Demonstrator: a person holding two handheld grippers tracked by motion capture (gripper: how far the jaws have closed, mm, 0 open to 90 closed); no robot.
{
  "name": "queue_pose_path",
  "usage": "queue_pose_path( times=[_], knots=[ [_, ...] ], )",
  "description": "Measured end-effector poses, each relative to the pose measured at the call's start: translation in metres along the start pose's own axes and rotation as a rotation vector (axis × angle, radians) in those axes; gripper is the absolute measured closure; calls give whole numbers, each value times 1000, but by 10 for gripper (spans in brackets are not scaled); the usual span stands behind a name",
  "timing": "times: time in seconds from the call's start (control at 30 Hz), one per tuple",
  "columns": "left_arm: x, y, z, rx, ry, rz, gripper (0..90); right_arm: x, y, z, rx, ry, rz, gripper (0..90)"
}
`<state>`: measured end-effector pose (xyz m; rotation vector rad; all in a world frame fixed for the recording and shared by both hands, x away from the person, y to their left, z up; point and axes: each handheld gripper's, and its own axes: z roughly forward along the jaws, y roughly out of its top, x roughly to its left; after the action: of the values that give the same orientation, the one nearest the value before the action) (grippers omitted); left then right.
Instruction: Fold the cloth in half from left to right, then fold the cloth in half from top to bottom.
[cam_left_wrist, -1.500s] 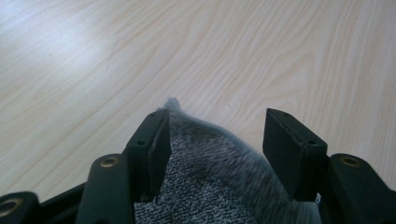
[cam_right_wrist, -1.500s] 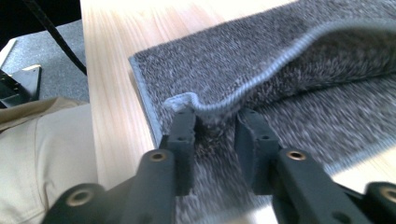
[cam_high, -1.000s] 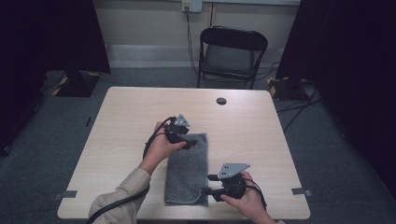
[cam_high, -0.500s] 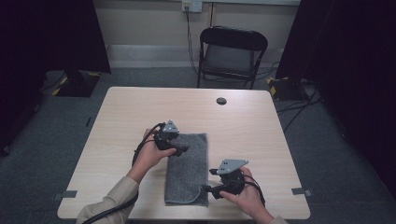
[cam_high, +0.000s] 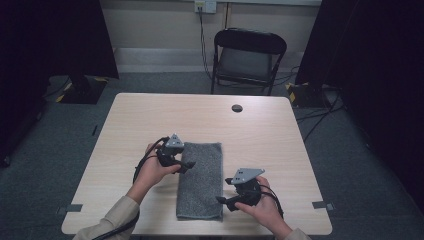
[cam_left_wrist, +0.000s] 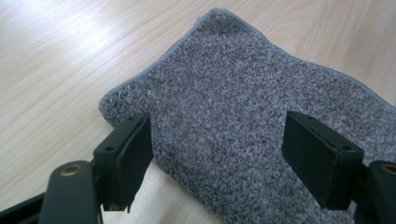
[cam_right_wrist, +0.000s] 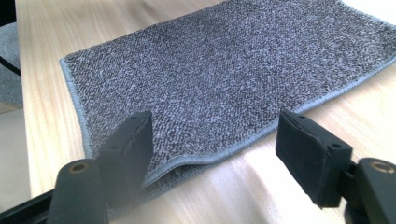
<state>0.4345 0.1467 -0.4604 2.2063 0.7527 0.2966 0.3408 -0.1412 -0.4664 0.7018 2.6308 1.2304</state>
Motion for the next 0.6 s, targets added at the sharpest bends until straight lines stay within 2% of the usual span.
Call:
queue_pose_path(
  times=[0.27, 0.43, 0.6],
  knots=[
    [0, -4, -3, 8, -16, -3, 214, -6, 2, 4, 8, -5, -2, 230],
    [2, -5, -3, 3, -16, -7, 203, -13, 0, 7, 17, 10, 21, 207],
    [6, -7, -2, -2, -17, -19, 201, -22, -2, 13, 36, -10, 27, 207]
  ],
)
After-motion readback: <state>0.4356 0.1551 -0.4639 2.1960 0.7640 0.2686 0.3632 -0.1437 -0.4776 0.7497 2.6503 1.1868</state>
